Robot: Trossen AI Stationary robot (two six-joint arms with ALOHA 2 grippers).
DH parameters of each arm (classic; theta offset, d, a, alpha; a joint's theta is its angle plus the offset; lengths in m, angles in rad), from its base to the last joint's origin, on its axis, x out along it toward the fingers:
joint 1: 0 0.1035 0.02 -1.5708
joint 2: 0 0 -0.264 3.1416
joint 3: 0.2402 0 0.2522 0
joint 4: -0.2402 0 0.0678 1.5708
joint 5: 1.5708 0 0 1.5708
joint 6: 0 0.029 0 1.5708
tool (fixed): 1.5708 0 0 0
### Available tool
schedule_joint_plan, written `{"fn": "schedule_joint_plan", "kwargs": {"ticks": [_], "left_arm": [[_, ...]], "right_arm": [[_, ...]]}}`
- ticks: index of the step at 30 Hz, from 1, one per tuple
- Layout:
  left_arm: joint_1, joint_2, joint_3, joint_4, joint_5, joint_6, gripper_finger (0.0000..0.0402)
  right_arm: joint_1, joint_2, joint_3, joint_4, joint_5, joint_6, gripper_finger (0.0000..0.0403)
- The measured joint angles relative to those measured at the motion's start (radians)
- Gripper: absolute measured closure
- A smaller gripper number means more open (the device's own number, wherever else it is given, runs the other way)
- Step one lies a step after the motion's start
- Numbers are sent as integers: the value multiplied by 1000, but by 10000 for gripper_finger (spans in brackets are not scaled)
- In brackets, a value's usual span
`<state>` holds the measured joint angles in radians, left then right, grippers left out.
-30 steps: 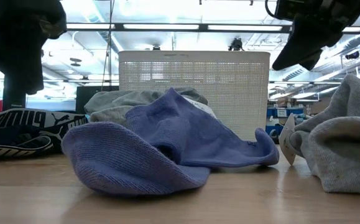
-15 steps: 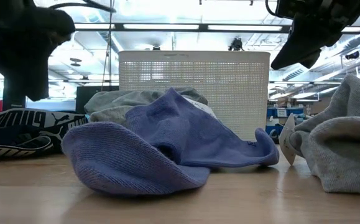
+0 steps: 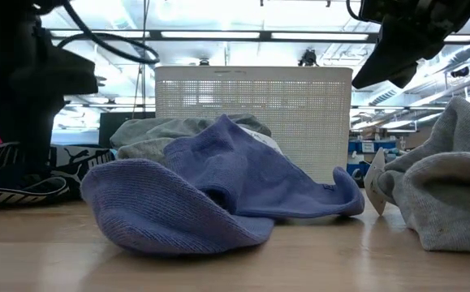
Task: Sort clothes
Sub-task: Put the dark blue boxer into the white laundry bin
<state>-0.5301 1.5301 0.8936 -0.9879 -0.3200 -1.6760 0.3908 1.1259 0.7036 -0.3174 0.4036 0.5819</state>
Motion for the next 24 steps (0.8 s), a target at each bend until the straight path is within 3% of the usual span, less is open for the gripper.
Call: {"fn": "schedule_joint_plan", "kwargs": {"ticks": [3, 7, 13, 17, 24], "left_arm": [[0, 17, -1, -1, 42, 27, 321], [-1, 0, 12, -30, 61, 76, 390], [-2, -40, 168, -376, 44, 78, 399], [-3, -66, 343, -594, -51, 80, 400], [12, -164, 599, -577, -404, 308, 400]], "right_arm": [[0, 0, 0, 4, 0, 0, 400], [0, 0, 0, 3, 0, 0, 400], [0, 0, 0, 3, -1, -1, 400], [0, 0, 0, 3, -1, -1, 400], [0, 0, 0, 5, -1, -10, 400]]}}
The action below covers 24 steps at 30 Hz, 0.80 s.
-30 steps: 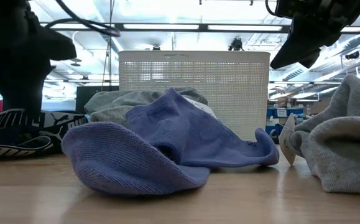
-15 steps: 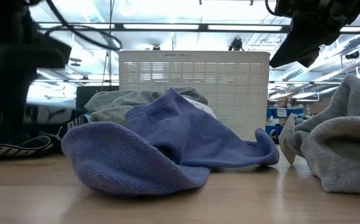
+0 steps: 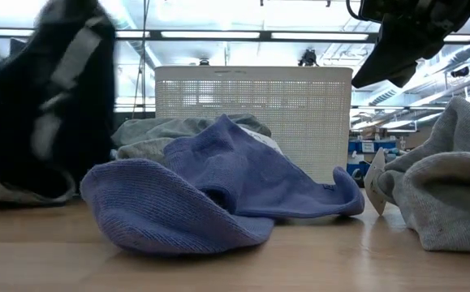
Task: Sort clothes
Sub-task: Put the dark blue boxer into the white laundry bin
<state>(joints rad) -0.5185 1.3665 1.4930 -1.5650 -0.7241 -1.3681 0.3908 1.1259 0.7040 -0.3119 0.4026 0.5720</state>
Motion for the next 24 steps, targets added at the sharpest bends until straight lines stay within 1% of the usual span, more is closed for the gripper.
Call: {"fn": "schedule_joint_plan", "kwargs": {"ticks": [4, 8, 11, 13, 16, 19, 21, 24], "left_arm": [[24, -18, 166, -7, -194, 147, 401], [80, -7, 331, 25, -326, 349, 401], [145, -8, 451, 159, -394, 579, 401], [193, -9, 519, 304, -402, 775, 401], [268, -8, 574, 611, -379, 1091, 401], [351, -7, 581, 940, -267, 1371, 401], [404, 6, 581, 1112, -181, 1492, 401], [478, 32, 581, 1282, -65, 1581, 401]], "right_arm": [[0, 0, 0, 2, 0, 0, 400], [-1, 0, 0, 7, 0, -6, 400], [-1, 0, 0, 12, 0, -8, 400], [-1, 0, 0, 17, 0, -16, 400], [-1, 0, 0, 28, 0, -22, 400], [-1, 0, 0, 31, 0, -34, 400], [-1, 0, 0, 31, 1, -34, 400], [-1, 0, 0, 33, 1, -51, 400]]}}
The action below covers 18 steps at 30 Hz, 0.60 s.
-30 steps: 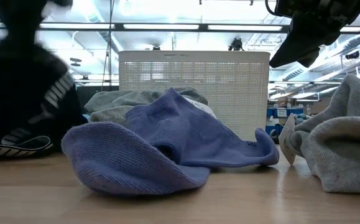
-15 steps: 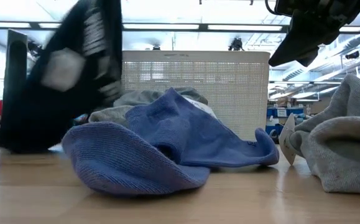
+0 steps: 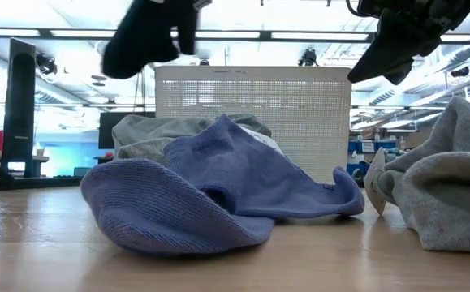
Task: Sort clothes
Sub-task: Put the dark blue boxer into the white laundry bin
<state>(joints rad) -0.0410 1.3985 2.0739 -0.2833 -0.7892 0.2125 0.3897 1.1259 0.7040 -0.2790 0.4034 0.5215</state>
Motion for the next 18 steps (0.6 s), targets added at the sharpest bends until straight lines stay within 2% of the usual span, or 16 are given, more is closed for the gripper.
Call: {"fn": "schedule_joint_plan", "kwargs": {"ticks": [4, 9, 12, 18], "left_arm": [[98, 35, 0, 110, 141, 21, 401], [196, 69, 0, 132, 235, -6, 401], [247, 80, 0, 14, 293, -54, 401], [367, 137, 0, -348, 460, -179, 401]], "right_arm": [[0, 0, 0, 1, 0, -10, 400], [0, 0, 0, 1, 0, -27, 400], [0, 0, 0, 1, 0, -31, 400], [0, 0, 0, 1, 1, -45, 400]]}}
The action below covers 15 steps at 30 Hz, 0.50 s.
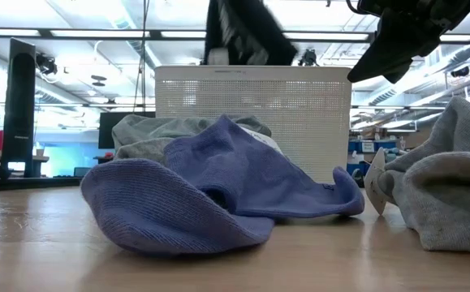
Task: Sort clothes
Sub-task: Put the dark blue boxer into the white laundry bin
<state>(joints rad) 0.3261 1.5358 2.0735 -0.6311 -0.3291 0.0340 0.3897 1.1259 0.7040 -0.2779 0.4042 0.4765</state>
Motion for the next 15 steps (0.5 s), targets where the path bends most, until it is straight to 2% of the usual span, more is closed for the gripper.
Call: {"fn": "schedule_joint_plan", "kwargs": {"ticks": [4, 10, 15], "left_arm": [[58, 91, -1, -183, 117, -41, 401], [74, 272, -1, -291, 124, -70, 379], [86, 420, -2, -384, 126, -72, 331]], "right_arm": [[0, 0, 0, 0, 15, 0, 400], [0, 0, 0, 0, 20, 0, 400], [0, 0, 0, 0, 20, 0, 400]]}}
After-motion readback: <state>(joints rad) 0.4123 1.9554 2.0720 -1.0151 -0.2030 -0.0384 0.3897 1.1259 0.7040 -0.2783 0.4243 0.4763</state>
